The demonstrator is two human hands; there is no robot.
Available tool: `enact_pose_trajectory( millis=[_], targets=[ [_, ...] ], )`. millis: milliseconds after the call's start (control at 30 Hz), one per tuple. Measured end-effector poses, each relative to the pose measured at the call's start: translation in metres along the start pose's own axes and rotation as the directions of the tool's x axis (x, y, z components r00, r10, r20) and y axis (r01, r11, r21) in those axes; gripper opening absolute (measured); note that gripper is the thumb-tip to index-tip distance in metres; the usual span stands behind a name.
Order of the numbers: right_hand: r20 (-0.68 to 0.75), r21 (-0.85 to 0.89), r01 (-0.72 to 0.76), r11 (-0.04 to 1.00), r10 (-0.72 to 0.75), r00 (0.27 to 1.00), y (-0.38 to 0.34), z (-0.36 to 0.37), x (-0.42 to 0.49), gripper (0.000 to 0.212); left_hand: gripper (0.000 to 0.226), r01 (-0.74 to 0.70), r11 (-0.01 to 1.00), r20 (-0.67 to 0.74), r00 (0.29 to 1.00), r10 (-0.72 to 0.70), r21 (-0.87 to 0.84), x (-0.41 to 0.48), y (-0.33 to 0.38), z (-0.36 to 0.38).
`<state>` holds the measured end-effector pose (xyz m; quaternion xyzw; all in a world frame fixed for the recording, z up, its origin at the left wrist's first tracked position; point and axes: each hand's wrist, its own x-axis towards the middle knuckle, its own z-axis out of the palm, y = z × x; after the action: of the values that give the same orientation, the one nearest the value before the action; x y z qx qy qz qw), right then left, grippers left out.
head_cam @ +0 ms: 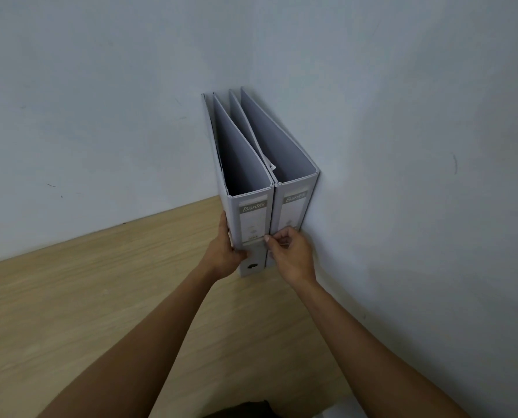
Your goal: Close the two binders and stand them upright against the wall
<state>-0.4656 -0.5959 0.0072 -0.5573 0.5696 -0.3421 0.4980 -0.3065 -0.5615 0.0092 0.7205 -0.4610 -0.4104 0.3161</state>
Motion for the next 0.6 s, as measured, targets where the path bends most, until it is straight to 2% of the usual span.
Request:
enact_pose_trajectory(
  millis=[133, 433, 600],
  targets=[
    [0.013, -0.009, -0.011, 1.0, 0.011, 1.0, -0.001, 0.001, -0.003, 0.017, 0.092, 0.028, 1.0, -0.052, 0.998, -0.027, 0.01, -0.011, -0.008, 0.006],
    [0.046, -0.044, -0.054, 0.998, 0.056, 0.997, -0.011, -0.001, -0.018, 0.004, 0.095, 0.054, 0.998, -0.032, 0.998, -0.055, -0.015, -0.031, -0.005, -0.01],
    [0.1, -0.067, -0.072, 0.995, 0.079, 0.992, -0.026, 0.015, -0.036, 0.006, 0.089, 0.046, 0.997, -0.048, 0.998, -0.049, -0.055, -0.054, -0.01, -0.034]
  ],
)
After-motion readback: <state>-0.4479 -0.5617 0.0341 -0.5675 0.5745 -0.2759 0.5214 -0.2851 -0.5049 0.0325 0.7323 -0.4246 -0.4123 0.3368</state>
